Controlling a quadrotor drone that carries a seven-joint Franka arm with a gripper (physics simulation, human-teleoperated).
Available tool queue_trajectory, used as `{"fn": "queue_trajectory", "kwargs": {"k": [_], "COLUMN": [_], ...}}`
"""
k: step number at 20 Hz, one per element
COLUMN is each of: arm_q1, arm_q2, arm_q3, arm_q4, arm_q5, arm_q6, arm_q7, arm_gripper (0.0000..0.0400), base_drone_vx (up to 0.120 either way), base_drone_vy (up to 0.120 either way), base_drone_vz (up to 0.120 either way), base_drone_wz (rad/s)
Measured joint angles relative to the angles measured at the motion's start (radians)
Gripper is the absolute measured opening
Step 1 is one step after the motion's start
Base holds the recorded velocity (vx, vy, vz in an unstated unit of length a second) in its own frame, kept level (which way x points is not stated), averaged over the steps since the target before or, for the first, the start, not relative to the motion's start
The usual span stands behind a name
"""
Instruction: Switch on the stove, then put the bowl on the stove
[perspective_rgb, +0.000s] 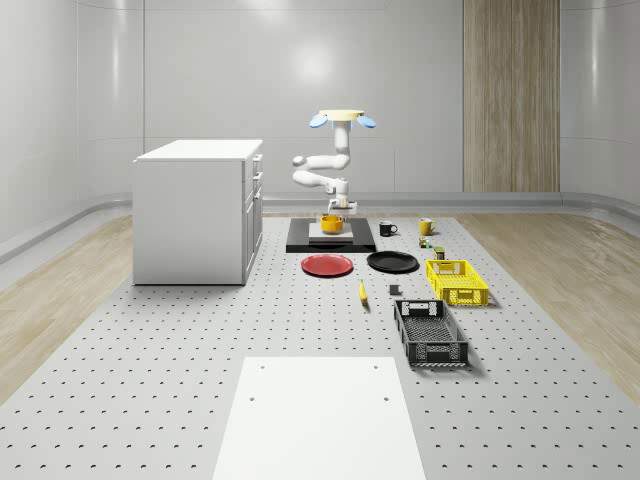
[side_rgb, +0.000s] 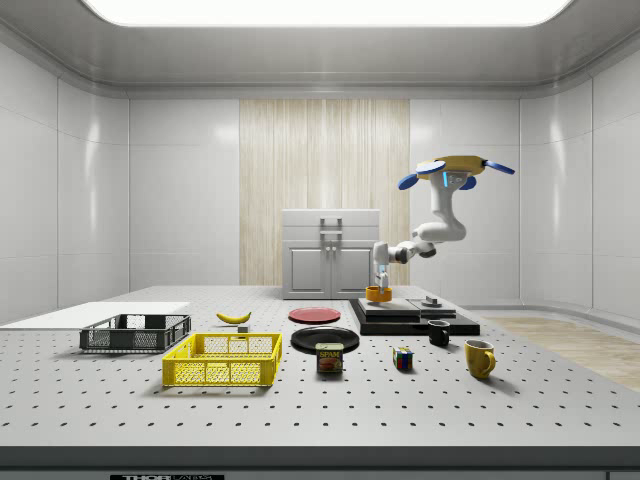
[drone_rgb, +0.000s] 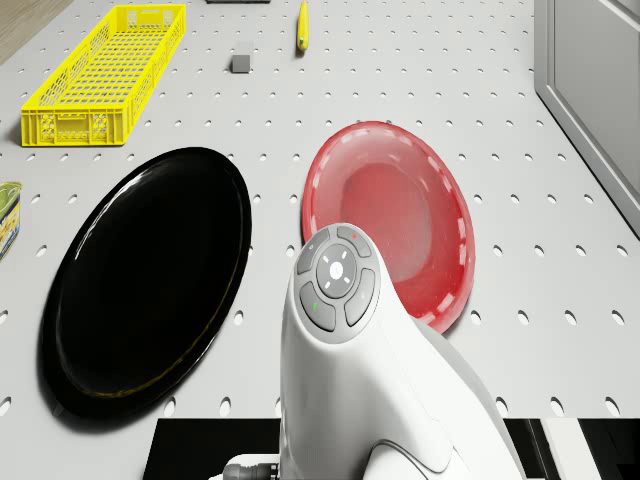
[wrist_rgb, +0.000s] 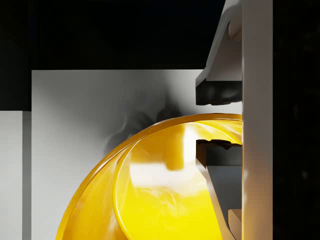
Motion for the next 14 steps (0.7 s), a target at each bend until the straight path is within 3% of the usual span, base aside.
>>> {"fn": "queue_trajectory", "kwargs": {"k": [2, 5, 9, 14], "arm_q1": [0.0, 0.0, 0.0, 0.0], "arm_q2": [0.0, 0.0, 0.0, -0.001], "arm_q3": [0.0, 0.0, 0.0, 0.0], "arm_q4": [0.0, 0.0, 0.0, 0.0], "arm_q5": [0.0, 0.0, 0.0, 0.0], "arm_q6": [0.0, 0.0, 0.0, 0.001], "arm_q7": [0.0, 0.0, 0.0, 0.0], "arm_gripper": [0.0232, 0.0321, 0.0371, 0.039], "base_drone_vx": [0.0, 0.0, 0.0, 0.0], "base_drone_vy": [0.0, 0.0, 0.0, 0.0], "base_drone_vz": [0.0, 0.0, 0.0, 0.0], "base_drone_wz": [0.0, 0.0, 0.0, 0.0]}}
